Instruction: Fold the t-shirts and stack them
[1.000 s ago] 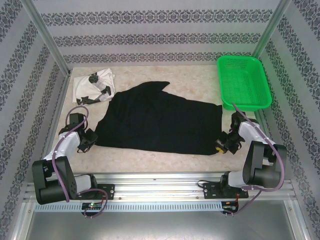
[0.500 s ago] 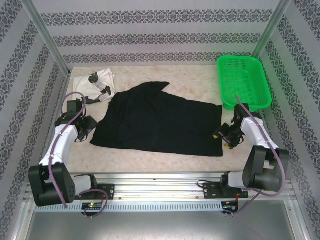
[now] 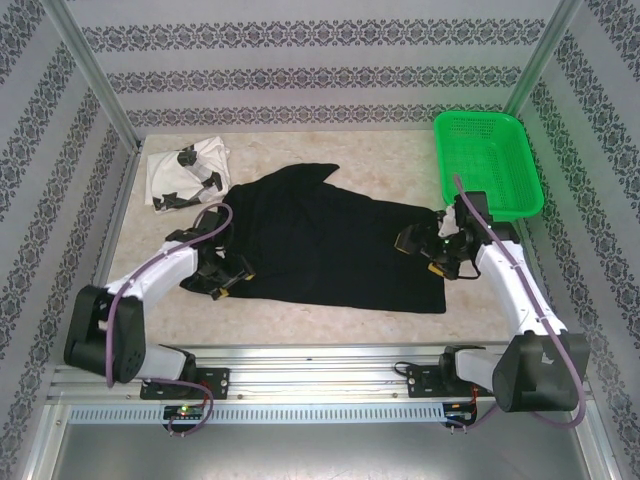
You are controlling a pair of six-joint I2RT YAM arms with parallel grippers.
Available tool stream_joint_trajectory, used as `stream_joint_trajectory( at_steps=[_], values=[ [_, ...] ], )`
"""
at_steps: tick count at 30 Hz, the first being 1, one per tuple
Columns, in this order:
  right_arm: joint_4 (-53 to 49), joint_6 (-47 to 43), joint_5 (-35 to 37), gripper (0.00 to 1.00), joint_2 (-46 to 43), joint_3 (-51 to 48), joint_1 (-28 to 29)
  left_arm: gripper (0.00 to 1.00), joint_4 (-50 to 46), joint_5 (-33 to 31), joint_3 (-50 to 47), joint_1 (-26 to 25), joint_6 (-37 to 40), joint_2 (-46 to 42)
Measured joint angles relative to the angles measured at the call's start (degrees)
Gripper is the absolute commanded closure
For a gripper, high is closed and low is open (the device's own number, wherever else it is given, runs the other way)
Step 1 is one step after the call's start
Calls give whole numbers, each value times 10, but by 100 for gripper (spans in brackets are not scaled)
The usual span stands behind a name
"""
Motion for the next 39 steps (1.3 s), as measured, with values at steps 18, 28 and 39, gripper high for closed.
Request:
stream_joint_trajectory(
  at_steps=[18, 28, 39],
  values=[
    [33, 0, -19, 2, -13, -7, 30, 71, 121, -27, -9, -5, -122, 59],
    [34, 0, -19, 2, -7, -7, 30, 99, 121, -32, 27, -6, -121, 54],
    [35, 0, -19, 2, -7, -7, 30, 74, 103, -31, 51, -6, -109, 41]
  ],
)
